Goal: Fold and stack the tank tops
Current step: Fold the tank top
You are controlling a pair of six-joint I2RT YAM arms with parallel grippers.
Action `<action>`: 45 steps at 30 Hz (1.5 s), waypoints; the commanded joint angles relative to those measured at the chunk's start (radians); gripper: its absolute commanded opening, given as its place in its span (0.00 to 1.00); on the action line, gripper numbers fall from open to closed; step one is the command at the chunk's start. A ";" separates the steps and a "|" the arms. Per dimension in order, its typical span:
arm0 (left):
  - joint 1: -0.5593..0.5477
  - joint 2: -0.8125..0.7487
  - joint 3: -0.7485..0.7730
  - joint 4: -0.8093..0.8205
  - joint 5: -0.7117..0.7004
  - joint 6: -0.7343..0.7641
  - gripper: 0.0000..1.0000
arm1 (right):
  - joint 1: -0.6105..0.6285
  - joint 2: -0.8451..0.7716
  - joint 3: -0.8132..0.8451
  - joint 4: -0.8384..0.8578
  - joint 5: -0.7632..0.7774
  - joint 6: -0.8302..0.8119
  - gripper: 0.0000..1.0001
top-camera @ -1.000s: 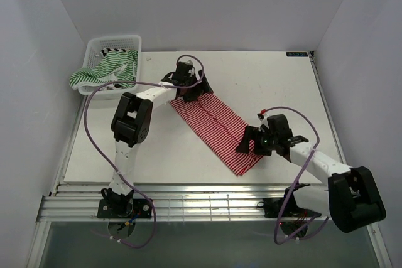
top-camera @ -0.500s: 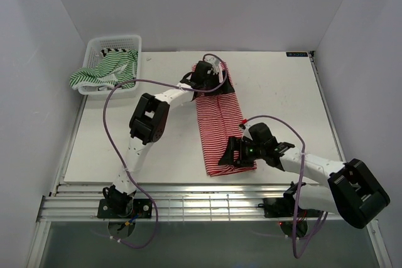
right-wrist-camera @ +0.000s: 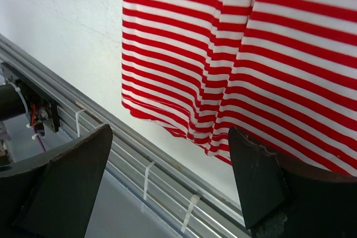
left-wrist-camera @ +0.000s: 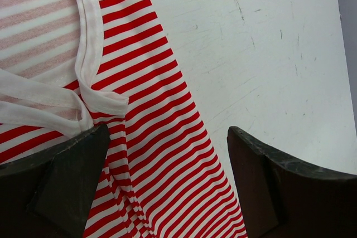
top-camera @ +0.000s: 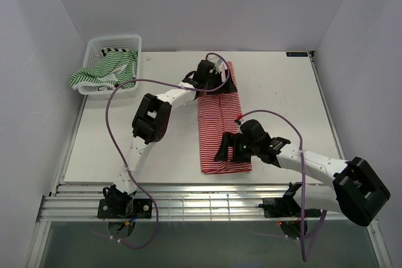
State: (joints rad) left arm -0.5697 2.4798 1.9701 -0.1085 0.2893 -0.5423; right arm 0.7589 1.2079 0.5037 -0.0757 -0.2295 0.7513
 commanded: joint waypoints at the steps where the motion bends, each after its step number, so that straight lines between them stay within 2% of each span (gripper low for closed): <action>1: -0.001 -0.054 -0.002 -0.094 -0.022 0.015 0.98 | 0.005 -0.059 0.113 -0.122 0.087 -0.043 0.90; 5: -0.001 -0.200 0.019 -0.114 0.014 0.022 0.98 | -0.007 -0.134 0.154 -0.200 0.147 -0.070 0.90; 9: -0.004 -0.353 -0.020 -0.164 0.066 0.010 0.98 | -0.105 -0.197 0.154 -0.262 0.122 -0.115 0.90; 11: -0.009 -0.444 -0.159 -0.178 0.051 -0.004 0.98 | -0.157 -0.212 0.154 -0.327 0.122 -0.159 0.90; 12: -0.016 -0.546 -0.224 -0.174 0.041 -0.010 0.98 | -0.177 -0.215 0.147 -0.346 0.121 -0.174 0.90; 13: -0.021 -0.599 -0.364 -0.174 -0.001 -0.030 0.98 | -0.197 -0.220 0.139 -0.370 0.113 -0.203 0.90; 15: -0.041 -0.706 -0.517 -0.163 -0.030 -0.056 0.98 | -0.268 -0.228 0.101 -0.378 0.052 -0.224 0.90; 16: -0.045 -0.813 -0.595 -0.149 -0.045 -0.077 0.98 | -0.289 -0.232 0.089 -0.378 0.029 -0.231 0.90; 17: -0.053 -0.862 -0.741 -0.142 -0.053 -0.112 0.98 | -0.326 -0.237 0.076 -0.377 0.006 -0.251 0.90; 19: -0.065 -1.003 -0.879 -0.123 -0.058 -0.165 0.98 | -0.348 -0.242 0.050 -0.378 -0.040 -0.265 0.90; 20: -0.074 -1.044 -0.998 -0.119 -0.059 -0.215 0.98 | -0.355 -0.246 0.041 -0.377 -0.060 -0.270 0.90; 23: -0.117 -1.163 -1.144 -0.100 -0.065 -0.301 0.98 | -0.368 -0.252 0.010 -0.381 -0.096 -0.285 0.90; 24: -0.134 -1.182 -1.222 -0.099 -0.058 -0.320 0.98 | -0.371 -0.254 0.001 -0.381 -0.099 -0.288 0.90; 27: -0.174 -1.220 -1.322 -0.079 -0.038 -0.378 0.98 | -0.382 -0.263 -0.039 -0.381 -0.116 -0.290 0.90; 36: -0.223 -1.132 -1.387 -0.023 -0.027 -0.438 0.98 | -0.389 -0.271 -0.096 -0.375 -0.143 -0.302 0.90; 38: -0.236 -1.109 -1.378 -0.010 -0.012 -0.439 0.94 | -0.391 -0.274 -0.100 -0.375 -0.146 -0.300 0.90; 41: -0.265 -1.073 -1.376 -0.010 -0.013 -0.443 0.81 | -0.395 -0.275 -0.117 -0.375 -0.127 -0.290 0.92; 42: -0.266 -1.067 -1.381 -0.010 -0.013 -0.450 0.74 | -0.397 -0.272 -0.126 -0.375 -0.120 -0.288 0.94; 45: -0.277 -1.036 -1.390 0.006 -0.007 -0.464 0.68 | -0.402 -0.263 -0.137 -0.368 -0.116 -0.280 0.99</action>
State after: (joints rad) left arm -0.8322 1.4277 0.5823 -0.1192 0.2779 -0.9913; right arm 0.3653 0.9401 0.3977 -0.4419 -0.3611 0.4706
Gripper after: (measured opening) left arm 0.694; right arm 0.972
